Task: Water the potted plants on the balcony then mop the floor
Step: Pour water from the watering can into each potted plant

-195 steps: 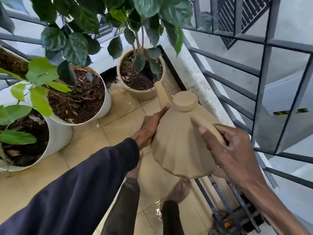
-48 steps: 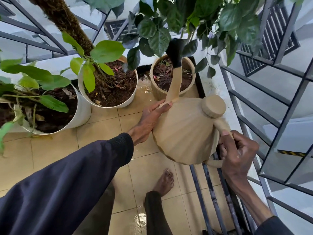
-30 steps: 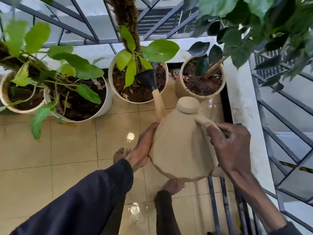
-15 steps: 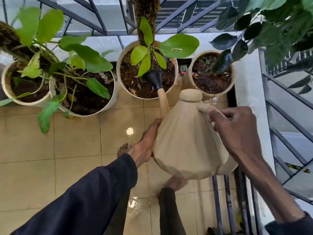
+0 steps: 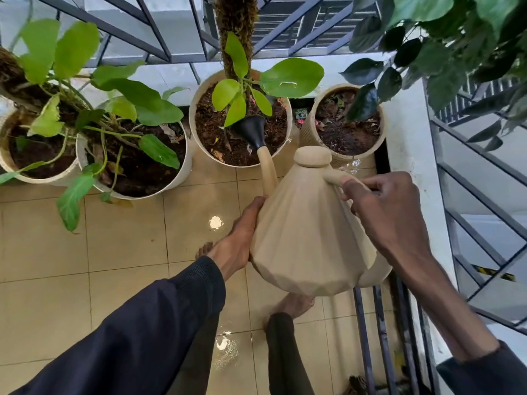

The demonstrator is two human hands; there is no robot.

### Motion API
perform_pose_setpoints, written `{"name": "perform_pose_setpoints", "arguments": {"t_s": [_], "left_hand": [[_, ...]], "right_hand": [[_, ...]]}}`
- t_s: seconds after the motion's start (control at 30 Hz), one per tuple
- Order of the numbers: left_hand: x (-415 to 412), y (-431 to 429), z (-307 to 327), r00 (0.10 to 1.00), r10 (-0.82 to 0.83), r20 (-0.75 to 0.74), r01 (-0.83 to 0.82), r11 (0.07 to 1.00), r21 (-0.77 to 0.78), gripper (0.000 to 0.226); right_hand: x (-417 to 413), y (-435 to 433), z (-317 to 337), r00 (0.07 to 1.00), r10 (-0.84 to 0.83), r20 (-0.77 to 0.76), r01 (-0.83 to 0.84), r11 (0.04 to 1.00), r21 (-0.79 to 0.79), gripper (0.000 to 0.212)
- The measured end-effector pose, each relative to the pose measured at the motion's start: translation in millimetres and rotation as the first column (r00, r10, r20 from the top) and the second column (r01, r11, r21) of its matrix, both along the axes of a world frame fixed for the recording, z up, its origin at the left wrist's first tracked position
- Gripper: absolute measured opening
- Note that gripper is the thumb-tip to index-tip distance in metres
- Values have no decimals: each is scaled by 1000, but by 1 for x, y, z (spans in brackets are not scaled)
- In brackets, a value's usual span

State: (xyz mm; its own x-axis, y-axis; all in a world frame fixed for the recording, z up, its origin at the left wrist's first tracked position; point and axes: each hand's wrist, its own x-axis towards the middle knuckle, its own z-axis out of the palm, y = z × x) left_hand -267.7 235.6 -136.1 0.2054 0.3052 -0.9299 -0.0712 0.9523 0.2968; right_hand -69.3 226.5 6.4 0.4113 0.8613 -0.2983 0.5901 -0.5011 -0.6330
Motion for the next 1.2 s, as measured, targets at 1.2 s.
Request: {"name": "perform_pose_setpoints", "arguments": {"t_s": [1.2], "left_hand": [[-6, 1, -3, 999, -5, -51, 8, 998, 65, 48]], "right_hand": [[9, -39, -32, 998, -59, 19, 54, 981, 187, 55]]}}
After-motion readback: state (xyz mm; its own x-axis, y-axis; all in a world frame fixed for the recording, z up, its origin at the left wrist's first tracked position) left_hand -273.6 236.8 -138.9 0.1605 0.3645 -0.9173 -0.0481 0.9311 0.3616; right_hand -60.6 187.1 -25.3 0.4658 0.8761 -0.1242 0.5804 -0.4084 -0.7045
